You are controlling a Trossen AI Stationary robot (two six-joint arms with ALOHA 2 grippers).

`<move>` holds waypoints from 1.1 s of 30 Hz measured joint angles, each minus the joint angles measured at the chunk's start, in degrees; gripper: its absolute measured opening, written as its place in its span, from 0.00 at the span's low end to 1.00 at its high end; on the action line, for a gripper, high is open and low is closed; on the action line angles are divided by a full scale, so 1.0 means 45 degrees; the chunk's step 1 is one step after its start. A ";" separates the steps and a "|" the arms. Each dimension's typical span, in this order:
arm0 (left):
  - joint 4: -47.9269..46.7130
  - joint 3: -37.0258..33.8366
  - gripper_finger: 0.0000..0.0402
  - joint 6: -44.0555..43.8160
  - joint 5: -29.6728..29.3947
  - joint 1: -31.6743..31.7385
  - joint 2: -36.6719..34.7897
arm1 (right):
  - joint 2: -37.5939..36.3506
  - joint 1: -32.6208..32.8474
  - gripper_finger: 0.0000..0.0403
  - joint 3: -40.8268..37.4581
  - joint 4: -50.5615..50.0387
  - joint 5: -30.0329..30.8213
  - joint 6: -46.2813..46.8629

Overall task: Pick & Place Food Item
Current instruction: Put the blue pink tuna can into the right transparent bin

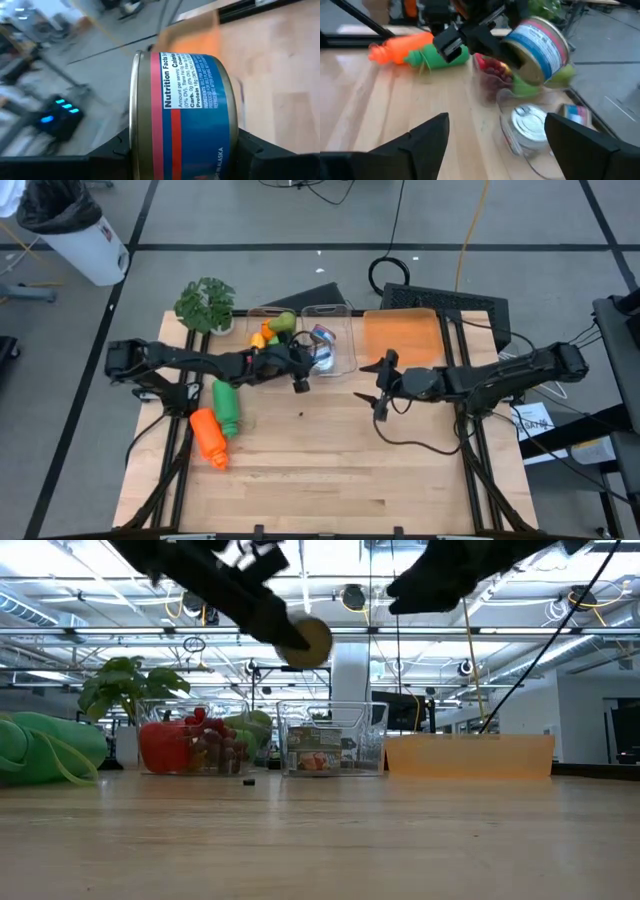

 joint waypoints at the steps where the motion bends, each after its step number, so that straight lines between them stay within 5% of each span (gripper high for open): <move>1: 0.0156 0.0025 0.47 -0.0052 0.0608 0.0262 0.0245 | -0.0103 0.0009 0.78 -0.0022 -0.0199 0.0127 -0.0014; 11: 0.1269 0.0017 0.47 0.0297 0.0896 0.0886 0.2677 | -0.0249 -0.0224 0.74 -0.0029 -0.0245 0.0333 -0.0400; 19: 0.1652 0.0056 0.48 0.1189 -0.0242 0.0872 0.3133 | -0.0239 -0.0384 0.74 -0.0472 -0.0113 0.0314 -0.0443; 27: 0.1653 0.0056 0.77 0.1566 -0.0383 0.0872 0.3128 | -0.0239 -0.0636 0.73 -0.0752 -0.0094 0.0318 -0.0355; 33: 0.1794 0.0041 0.84 0.1031 -0.0184 0.0860 0.3143 | -0.0239 -0.0631 0.73 -0.0758 -0.0094 0.0303 -0.0369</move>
